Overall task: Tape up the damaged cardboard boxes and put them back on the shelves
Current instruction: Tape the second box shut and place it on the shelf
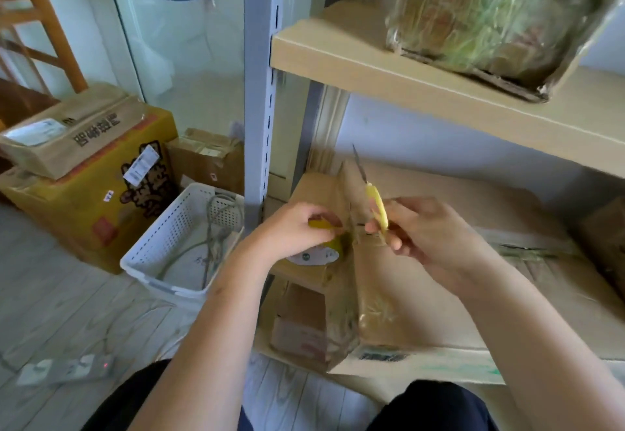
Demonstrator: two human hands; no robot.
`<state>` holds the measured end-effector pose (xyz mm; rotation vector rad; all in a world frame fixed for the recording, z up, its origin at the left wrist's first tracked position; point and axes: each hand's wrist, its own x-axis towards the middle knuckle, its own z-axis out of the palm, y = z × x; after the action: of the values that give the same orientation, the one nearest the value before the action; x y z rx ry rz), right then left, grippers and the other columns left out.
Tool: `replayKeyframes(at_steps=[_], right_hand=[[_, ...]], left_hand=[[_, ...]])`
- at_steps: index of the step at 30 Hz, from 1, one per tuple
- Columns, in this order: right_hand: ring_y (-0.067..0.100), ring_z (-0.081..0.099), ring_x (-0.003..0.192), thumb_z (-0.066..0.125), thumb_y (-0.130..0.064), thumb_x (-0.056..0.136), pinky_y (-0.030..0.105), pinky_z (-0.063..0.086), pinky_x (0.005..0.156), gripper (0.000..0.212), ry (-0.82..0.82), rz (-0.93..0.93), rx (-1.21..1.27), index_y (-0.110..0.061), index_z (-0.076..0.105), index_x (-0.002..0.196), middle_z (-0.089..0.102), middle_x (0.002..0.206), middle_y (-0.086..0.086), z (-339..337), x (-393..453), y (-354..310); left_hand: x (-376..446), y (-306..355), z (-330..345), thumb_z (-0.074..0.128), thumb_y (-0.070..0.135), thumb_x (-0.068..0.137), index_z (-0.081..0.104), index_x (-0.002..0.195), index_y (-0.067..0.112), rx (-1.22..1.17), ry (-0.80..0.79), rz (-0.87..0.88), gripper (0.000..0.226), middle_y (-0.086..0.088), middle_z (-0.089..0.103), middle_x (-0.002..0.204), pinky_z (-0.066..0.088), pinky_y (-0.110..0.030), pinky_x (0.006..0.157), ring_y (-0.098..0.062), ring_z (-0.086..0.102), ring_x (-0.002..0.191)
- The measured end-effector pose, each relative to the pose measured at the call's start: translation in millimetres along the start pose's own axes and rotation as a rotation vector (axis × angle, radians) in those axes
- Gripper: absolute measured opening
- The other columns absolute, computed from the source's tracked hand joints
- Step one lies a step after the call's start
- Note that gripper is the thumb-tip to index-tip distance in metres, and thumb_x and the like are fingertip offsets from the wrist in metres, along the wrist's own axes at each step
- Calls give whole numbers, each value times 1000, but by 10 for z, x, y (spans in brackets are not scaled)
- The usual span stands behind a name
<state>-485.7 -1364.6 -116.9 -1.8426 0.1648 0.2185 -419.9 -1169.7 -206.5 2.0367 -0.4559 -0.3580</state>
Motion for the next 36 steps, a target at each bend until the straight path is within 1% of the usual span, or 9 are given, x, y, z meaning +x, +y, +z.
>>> replayKeyframes(at_steps=[2, 4, 9, 12, 17, 22, 28, 32, 36], right_hand=[[7, 32, 46, 61, -41, 92, 15, 25, 39, 43, -70, 3, 223, 1, 70, 94, 56, 64, -2, 190, 10, 116], [6, 31, 45, 60, -53, 85, 15, 23, 38, 54, -32, 3, 218, -2, 73, 96, 53, 68, 1, 245, 43, 225], [9, 38, 44, 54, -61, 83, 16, 30, 36, 62, -79, 87, 225, -4, 76, 92, 52, 67, 3, 152, 101, 209], [14, 51, 44, 57, -73, 80, 20, 41, 39, 67, -163, 152, 1, -10, 78, 91, 57, 65, 4, 63, -8, 92], [30, 68, 54, 49, -95, 58, 27, 51, 44, 95, -457, 494, -172, -12, 75, 94, 72, 88, 21, -49, -401, -99], [28, 69, 54, 52, -94, 60, 26, 52, 45, 93, -581, 632, -193, -10, 75, 91, 73, 90, 23, 143, -491, -227], [26, 70, 55, 42, -87, 71, 22, 51, 45, 97, -451, 613, -293, 4, 69, 93, 74, 83, 20, 472, -297, -272], [27, 72, 59, 41, -82, 78, 23, 52, 46, 91, -345, 600, -296, 3, 69, 88, 74, 81, 21, 575, -232, -288], [29, 72, 58, 48, -71, 85, 25, 54, 47, 81, -254, 549, -277, 7, 63, 97, 73, 74, 20, 625, -299, -207]], left_hand=[[25, -30, -49, 62, 53, 81, 67, 102, 46, 11, -107, -10, 24, 16, 73, 76, 51, -19, 56, 1, 65, 61], [69, -86, -87, 57, 55, 82, 64, 106, 45, 77, -223, -42, 27, 12, 73, 68, 47, -19, 48, -7, 60, 50], [123, -194, -165, 57, 44, 95, 65, 108, 39, 18, -348, -82, 15, 1, 75, 71, 45, -17, 47, -12, 60, 47], [113, -180, -218, 58, 38, 98, 69, 104, 33, -73, -376, -80, 13, -2, 74, 68, 47, -17, 49, -15, 62, 49], [102, -124, -292, 60, 40, 95, 75, 94, 34, -92, -338, -59, 16, 3, 63, 64, 45, -19, 47, -15, 55, 52], [112, -73, -259, 54, 40, 95, 73, 89, 37, 18, -295, -66, 21, 16, 63, 68, 42, -24, 53, -13, 55, 51], [105, -64, -259, 55, 46, 91, 75, 87, 29, -26, -263, -60, 26, -8, 57, 71, 38, -24, 50, -27, 51, 59], [102, -51, -258, 57, 39, 91, 74, 77, 29, -28, -238, -91, 24, 4, 51, 59, 37, -21, 45, -14, 46, 49], [117, -20, -255, 52, 27, 86, 64, 77, 11, -4, -249, -129, 21, 4, 49, 54, 36, -25, 47, -15, 44, 45]])
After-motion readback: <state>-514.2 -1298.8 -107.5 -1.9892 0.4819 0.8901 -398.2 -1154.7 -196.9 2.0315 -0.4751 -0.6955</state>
